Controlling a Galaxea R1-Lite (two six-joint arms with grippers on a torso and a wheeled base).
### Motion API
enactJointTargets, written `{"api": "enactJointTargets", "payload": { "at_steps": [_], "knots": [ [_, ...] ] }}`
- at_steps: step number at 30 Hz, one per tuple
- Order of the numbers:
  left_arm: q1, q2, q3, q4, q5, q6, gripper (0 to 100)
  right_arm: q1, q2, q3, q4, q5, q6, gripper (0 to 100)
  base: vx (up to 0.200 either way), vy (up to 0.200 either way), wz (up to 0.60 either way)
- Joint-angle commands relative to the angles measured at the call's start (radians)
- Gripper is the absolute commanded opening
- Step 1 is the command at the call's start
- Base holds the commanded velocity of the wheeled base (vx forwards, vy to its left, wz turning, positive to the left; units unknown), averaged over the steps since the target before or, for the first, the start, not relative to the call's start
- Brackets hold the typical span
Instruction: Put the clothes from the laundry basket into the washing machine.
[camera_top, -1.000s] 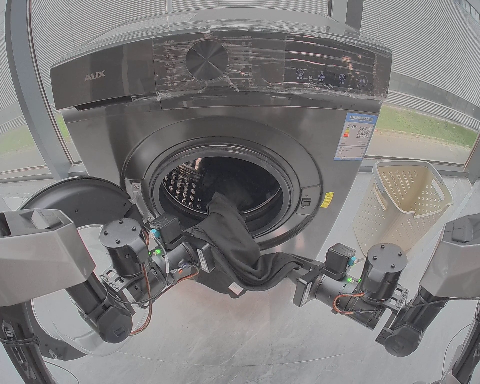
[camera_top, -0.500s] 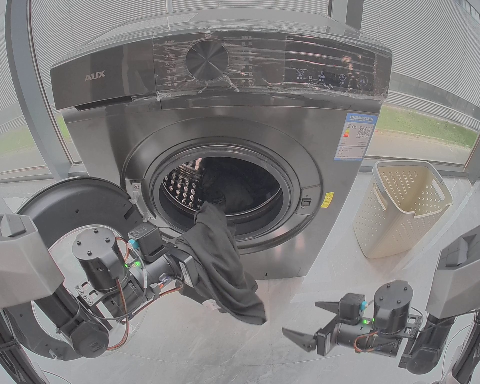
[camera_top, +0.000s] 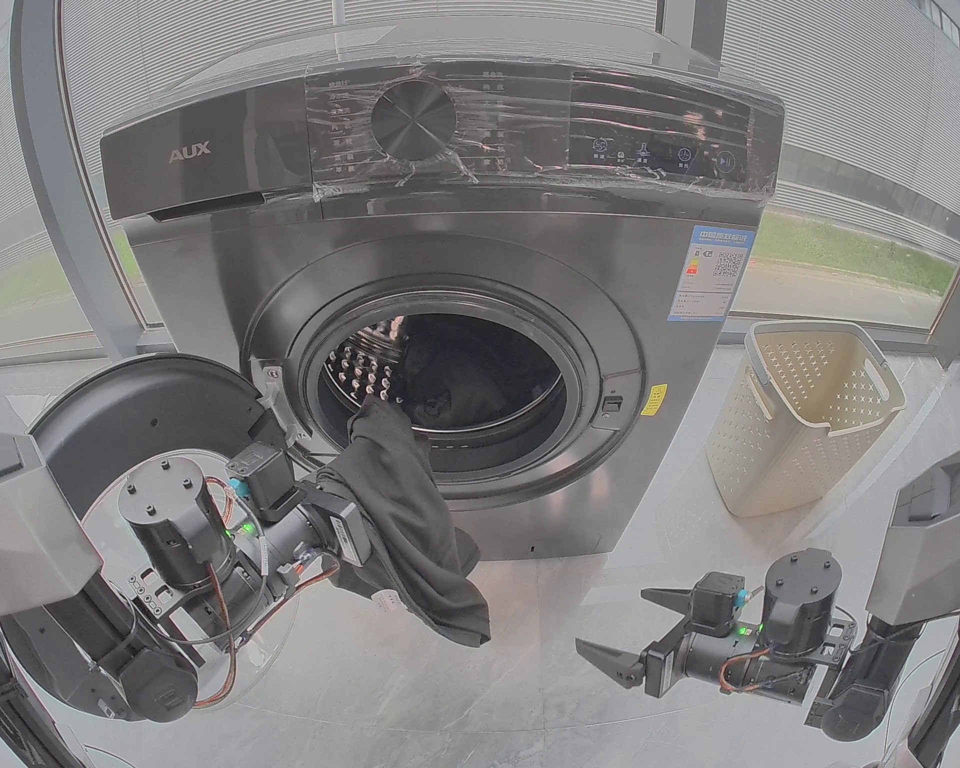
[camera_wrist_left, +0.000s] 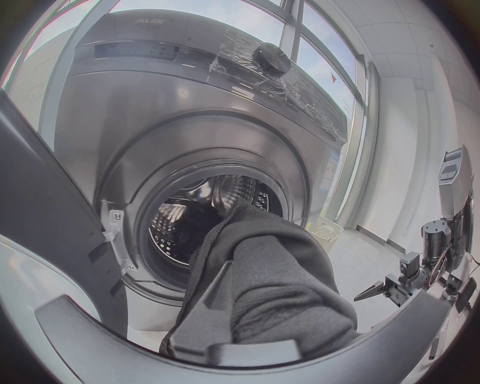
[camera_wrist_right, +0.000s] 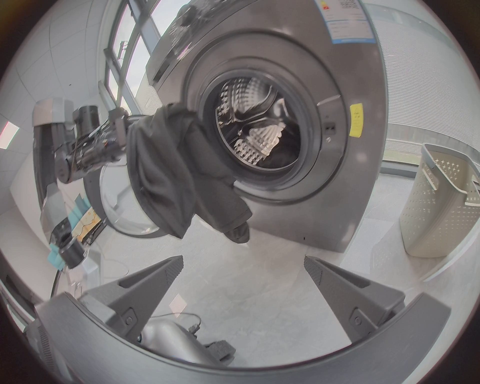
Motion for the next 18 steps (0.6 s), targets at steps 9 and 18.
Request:
{"api": "enactJointTargets", "payload": {
  "at_steps": [9, 18],
  "knots": [
    [0.01, 0.037, 0.016, -0.008, 0.038, -0.001, 0, -0.032, -0.023, -0.054, -0.002, -0.008, 0.013, 100, 0.0, 0.0, 0.0],
    [0.01, 0.045, 0.014, -0.008, 0.04, 0.0, 0, -0.029, -0.033, -0.053, 0.0, -0.008, 0.013, 100, 0.067, 0.0, 0.0]
  ]
}}
